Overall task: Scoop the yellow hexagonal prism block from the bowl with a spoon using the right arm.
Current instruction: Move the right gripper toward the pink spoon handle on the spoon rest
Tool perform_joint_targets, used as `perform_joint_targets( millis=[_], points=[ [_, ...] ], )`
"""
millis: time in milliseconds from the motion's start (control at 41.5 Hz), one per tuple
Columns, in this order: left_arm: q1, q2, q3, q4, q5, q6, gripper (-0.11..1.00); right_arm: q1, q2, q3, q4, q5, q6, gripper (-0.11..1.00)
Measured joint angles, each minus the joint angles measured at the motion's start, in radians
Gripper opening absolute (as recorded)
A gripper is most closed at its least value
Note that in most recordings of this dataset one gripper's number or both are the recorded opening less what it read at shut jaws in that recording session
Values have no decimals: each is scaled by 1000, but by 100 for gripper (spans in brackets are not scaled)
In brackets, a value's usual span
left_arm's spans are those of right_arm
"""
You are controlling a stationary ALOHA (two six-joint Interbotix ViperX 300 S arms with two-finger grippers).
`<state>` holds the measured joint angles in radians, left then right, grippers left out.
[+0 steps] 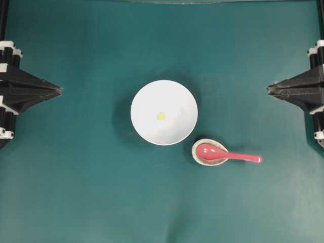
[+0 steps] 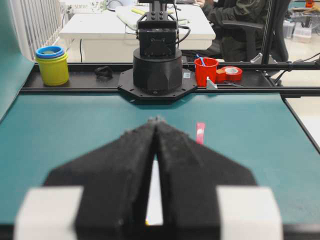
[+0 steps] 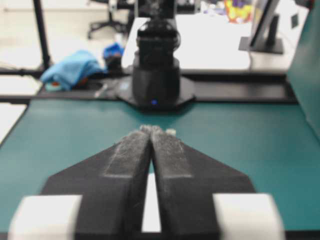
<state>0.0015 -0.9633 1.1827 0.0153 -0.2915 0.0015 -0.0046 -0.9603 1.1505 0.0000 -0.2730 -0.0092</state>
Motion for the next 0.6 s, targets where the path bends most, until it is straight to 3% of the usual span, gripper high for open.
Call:
perform_joint_targets(
  millis=[120,168,385,602],
  points=[
    [0,0,0,0,0,0,0,-2,5,0,0,6,3,55],
    [2,0,0,0,0,0,0,-2,8,0,0,8,5,61],
    [0,0,0,0,0,0,0,-2,63,5,11,2,9,58],
    [0,0,0,2,0,-2,0,-2,187,32,64,-78,11,58]
  ],
)
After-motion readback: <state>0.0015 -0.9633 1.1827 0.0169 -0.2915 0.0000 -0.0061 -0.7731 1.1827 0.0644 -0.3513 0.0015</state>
